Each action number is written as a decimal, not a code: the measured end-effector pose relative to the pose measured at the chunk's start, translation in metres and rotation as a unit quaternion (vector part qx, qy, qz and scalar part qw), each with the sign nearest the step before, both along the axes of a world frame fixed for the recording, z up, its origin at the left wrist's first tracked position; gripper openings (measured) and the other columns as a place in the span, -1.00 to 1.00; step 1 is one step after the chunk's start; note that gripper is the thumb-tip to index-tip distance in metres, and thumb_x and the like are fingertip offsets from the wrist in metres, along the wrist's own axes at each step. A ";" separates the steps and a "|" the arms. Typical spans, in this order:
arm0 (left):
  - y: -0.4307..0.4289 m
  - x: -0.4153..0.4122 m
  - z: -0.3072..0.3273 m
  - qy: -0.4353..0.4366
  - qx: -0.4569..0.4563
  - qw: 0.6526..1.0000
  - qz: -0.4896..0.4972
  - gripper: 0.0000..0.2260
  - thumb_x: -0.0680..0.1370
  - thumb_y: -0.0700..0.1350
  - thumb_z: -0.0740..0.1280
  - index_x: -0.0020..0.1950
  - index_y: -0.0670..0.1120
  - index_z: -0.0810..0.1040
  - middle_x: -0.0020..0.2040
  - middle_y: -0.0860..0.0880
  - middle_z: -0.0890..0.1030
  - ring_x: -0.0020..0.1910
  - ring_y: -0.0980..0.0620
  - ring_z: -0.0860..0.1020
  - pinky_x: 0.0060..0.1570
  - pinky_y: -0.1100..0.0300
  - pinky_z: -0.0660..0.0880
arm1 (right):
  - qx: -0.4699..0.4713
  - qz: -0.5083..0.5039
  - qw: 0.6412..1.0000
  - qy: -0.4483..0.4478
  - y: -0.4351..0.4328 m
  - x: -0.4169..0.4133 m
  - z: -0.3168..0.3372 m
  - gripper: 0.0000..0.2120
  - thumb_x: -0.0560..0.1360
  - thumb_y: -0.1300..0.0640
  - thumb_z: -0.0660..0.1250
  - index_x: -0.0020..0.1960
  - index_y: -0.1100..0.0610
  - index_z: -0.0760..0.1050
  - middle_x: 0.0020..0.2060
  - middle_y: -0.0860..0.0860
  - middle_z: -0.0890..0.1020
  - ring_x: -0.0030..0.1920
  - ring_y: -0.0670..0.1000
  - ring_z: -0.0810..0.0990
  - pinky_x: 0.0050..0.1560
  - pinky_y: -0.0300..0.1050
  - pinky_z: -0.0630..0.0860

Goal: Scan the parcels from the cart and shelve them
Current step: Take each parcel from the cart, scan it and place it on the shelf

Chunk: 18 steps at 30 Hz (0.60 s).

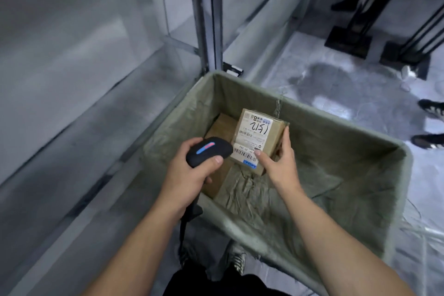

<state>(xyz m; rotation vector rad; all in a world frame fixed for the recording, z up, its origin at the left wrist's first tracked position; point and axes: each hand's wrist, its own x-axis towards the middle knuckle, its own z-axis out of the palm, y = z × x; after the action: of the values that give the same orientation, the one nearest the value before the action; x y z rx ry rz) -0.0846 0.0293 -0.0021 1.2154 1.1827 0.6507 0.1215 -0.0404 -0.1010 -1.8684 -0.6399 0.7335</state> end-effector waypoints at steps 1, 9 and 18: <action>-0.005 -0.006 0.003 -0.001 0.003 1.000 0.002 -0.50 0.35 -0.11 0.57 0.24 0.03 0.53 -0.04 -0.06 0.66 -0.31 0.10 0.58 -0.37 0.23 0.54 | 0.018 0.006 1.000 -0.006 0.004 0.000 0.007 0.01 0.40 -0.08 0.55 0.62 -0.21 -0.04 0.52 -0.04 0.29 0.49 -0.09 0.29 0.49 -0.09 0.23; -0.023 -0.047 0.022 -0.021 0.024 0.999 0.010 -0.39 0.17 0.13 0.55 0.20 0.13 0.55 -0.05 0.01 0.68 -0.32 0.04 0.59 -0.26 0.11 0.55 | 0.085 0.045 0.994 -0.056 0.025 -0.013 0.060 -0.04 0.47 0.04 0.53 0.64 -0.15 -0.03 0.52 -0.03 0.27 0.43 -0.18 0.22 0.50 -0.10 0.18; -0.053 -0.100 0.044 -0.025 0.055 0.998 -0.018 -0.53 0.29 0.02 0.52 0.18 0.14 0.54 -0.14 0.16 0.69 -0.38 0.03 0.57 -0.21 0.02 0.58 | 0.110 0.042 0.989 -0.084 0.000 -0.057 0.090 -0.05 0.48 0.01 0.51 0.63 -0.22 -0.06 0.56 -0.06 0.23 0.43 -0.16 0.20 0.46 -0.05 0.19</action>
<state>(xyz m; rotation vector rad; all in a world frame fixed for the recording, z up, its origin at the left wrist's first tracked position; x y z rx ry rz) -0.1850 -0.0233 0.0420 1.3020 1.0933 0.7233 0.0650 -0.0402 -0.0105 -1.7188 -0.8761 0.5375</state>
